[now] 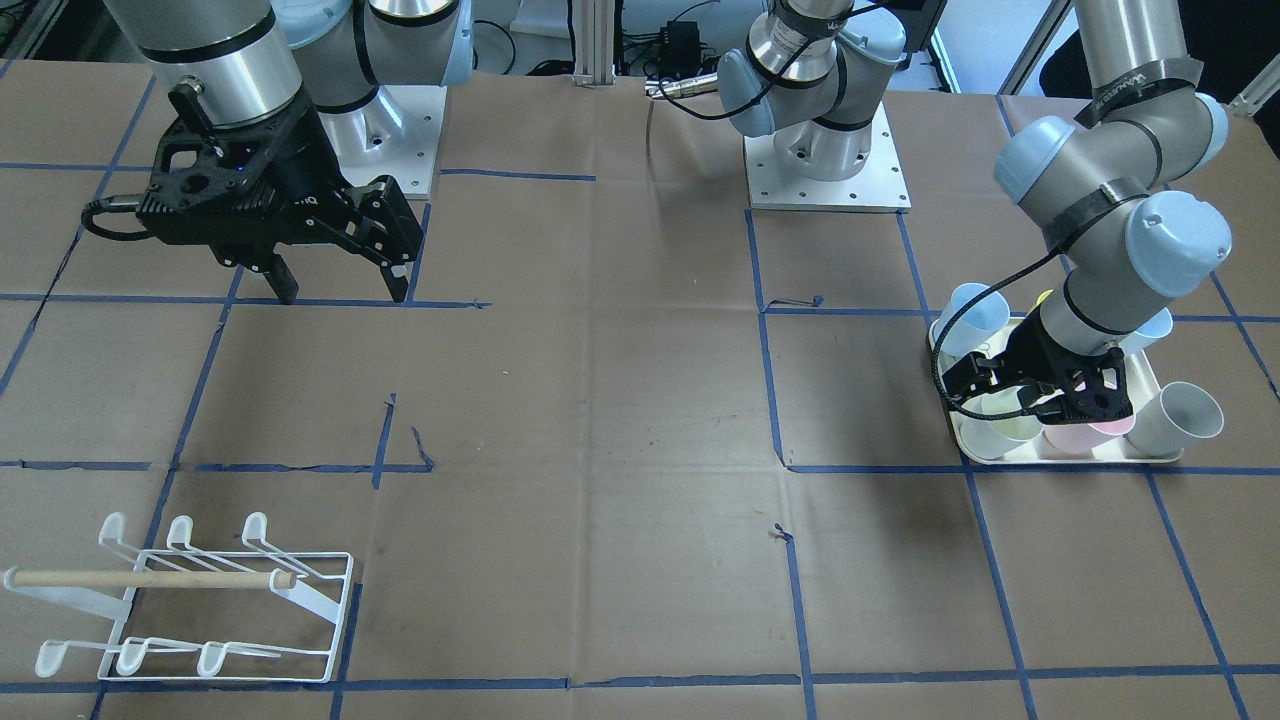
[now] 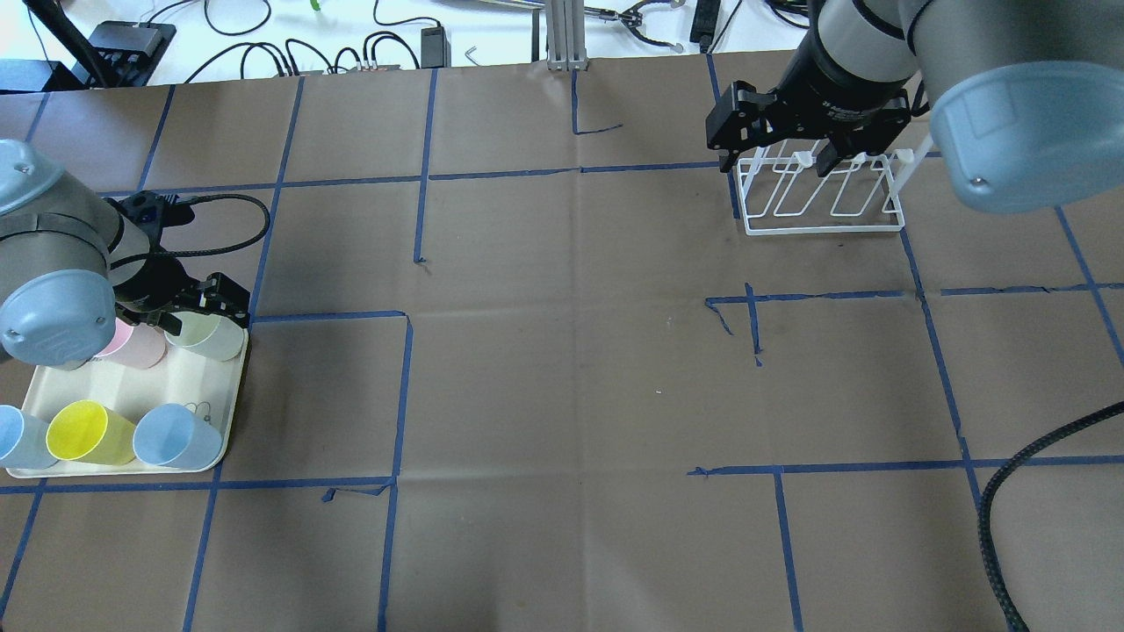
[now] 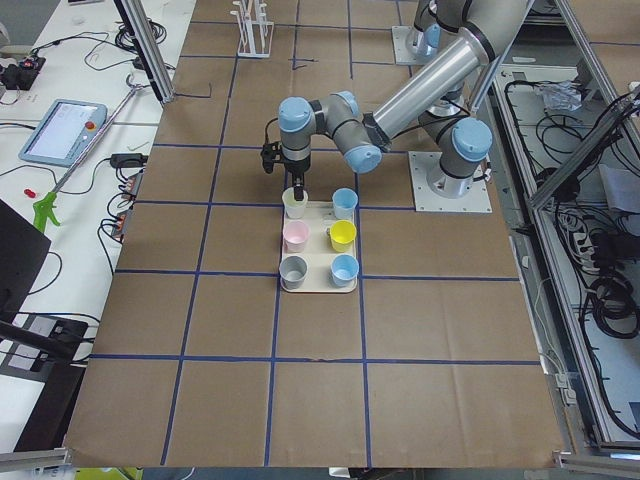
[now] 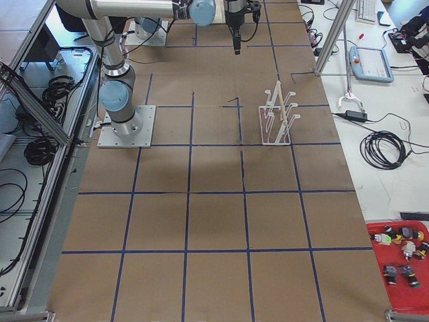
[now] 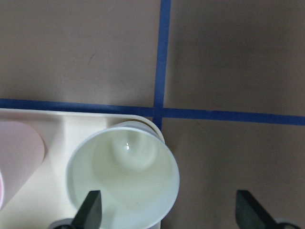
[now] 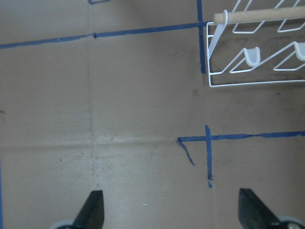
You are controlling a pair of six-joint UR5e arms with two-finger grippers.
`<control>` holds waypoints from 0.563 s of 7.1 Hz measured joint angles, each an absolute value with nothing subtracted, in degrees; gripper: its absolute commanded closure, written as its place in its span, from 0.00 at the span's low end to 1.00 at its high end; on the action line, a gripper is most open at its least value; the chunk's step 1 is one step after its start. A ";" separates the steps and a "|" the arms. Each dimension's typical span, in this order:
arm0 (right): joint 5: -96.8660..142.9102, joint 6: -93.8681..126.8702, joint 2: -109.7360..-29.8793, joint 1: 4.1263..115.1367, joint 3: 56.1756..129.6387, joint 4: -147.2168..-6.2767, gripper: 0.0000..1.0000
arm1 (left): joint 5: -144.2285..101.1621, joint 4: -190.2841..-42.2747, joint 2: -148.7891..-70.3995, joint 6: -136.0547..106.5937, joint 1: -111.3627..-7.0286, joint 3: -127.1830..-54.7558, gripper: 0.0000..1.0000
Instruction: Transfer IKEA cup to right arm and place on rack
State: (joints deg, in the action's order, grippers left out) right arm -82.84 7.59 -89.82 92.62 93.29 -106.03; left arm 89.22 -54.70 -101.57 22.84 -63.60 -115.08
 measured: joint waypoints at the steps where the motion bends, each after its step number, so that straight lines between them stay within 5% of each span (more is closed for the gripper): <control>1: -80.73 10.54 -89.65 92.67 93.29 -108.42 0.00 | 89.38 -54.69 -101.85 23.17 -63.62 -115.17 0.15; 3: -77.33 15.05 -89.51 92.72 93.51 -112.73 0.00 | 89.90 -54.77 -102.38 23.41 -63.55 -114.94 0.79; 4: -75.80 16.36 -89.48 92.86 93.96 -115.51 0.00 | 90.84 -54.75 -102.82 23.40 -63.50 -114.65 0.97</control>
State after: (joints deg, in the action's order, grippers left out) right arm -75.80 16.36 -89.48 92.86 93.96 -115.51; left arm 90.84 -54.75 -102.82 23.40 -63.50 -114.65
